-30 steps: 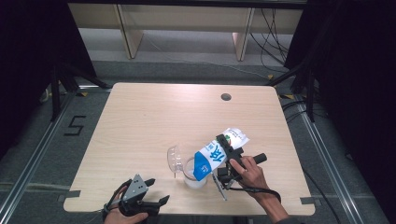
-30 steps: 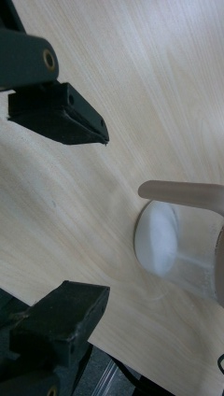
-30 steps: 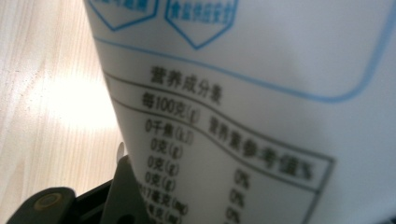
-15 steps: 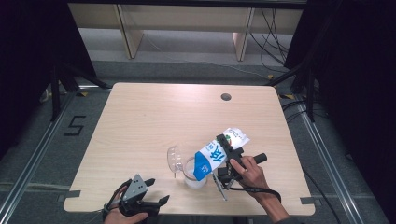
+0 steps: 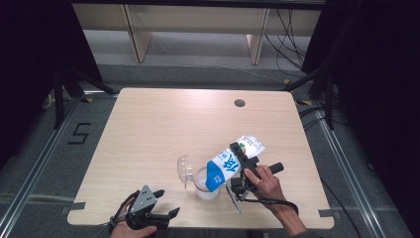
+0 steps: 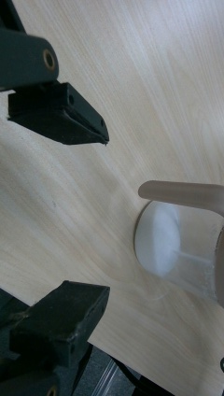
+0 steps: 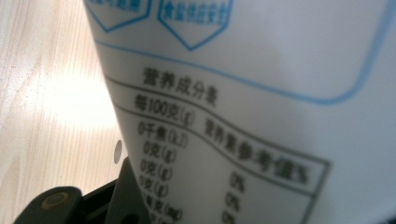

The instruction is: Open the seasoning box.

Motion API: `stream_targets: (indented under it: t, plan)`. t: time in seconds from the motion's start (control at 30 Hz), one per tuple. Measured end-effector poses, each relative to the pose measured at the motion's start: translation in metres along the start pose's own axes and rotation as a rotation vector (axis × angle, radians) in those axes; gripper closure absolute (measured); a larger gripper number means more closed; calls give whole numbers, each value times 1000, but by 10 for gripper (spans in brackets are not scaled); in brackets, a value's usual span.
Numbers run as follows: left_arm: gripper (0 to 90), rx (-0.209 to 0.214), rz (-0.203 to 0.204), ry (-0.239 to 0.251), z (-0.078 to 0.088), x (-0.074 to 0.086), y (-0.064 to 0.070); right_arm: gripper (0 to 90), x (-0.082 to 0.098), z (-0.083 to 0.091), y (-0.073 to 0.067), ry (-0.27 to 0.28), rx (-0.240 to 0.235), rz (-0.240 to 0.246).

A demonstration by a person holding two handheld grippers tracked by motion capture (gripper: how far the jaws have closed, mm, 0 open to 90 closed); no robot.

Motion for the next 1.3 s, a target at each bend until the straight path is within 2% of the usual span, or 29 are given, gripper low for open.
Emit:
stream_targets:
  t: [0.07,0.1,0.17,0.2,0.27,0.33,0.4,0.43,0.47,0.5,0.57,0.63,0.9,0.93,1.0,1.17,1.3]
  plan:
    - [212,-1,-1,2,0,0,0,584,0,0,0,-1,4,-2]
    - [212,-1,0,1,0,0,0,584,1,-1,-6,-7,-17,-49]
    - [212,-1,7,4,0,0,0,586,1,0,-7,-9,-15,-63]
    - [212,-1,7,4,0,0,0,586,1,0,-7,-9,-15,-63]
    - [212,0,0,1,0,0,0,589,0,-1,-4,5,-4,-25]
    - [212,-2,-2,1,0,0,0,589,-1,-1,-3,5,5,-19]
    - [212,-1,6,5,0,0,0,590,-1,-1,-4,6,-6,-21]
    - [212,-2,6,5,0,0,0,591,0,-1,-6,2,-5,-43]
    - [212,-3,-3,1,0,0,0,591,-1,-1,-3,6,1,-19]
    - [212,-2,-1,2,0,0,0,591,-1,0,-3,6,1,-18]
    - [212,-1,-1,2,0,0,0,594,0,0,-5,-4,-4,-54]
    - [212,-2,2,3,0,0,0,595,1,0,-5,-6,-2,-58]
    - [212,-2,-1,2,0,0,0,600,1,0,-6,-8,-9,-41]
    - [212,-2,-2,2,0,0,0,603,1,1,-6,-10,-6,-60]
    - [212,-3,-2,2,0,0,0,603,1,1,-6,-10,-6,-58]
    - [212,-3,10,4,0,0,1,614,1,1,-4,-7,-1,-35]
    - [212,-3,-4,2,0,0,0,618,1,1,-3,-7,0,-41]
Point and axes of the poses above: each handheld gripper's, and its own axes: z roughly backward along the jaws, x roughly out of its underside, y roughly to its right, the point moved 7 cm from there along -z, roughly forward along the jaws, and after that the axes turned 15 degrees about -x, right-handed, at the moved point
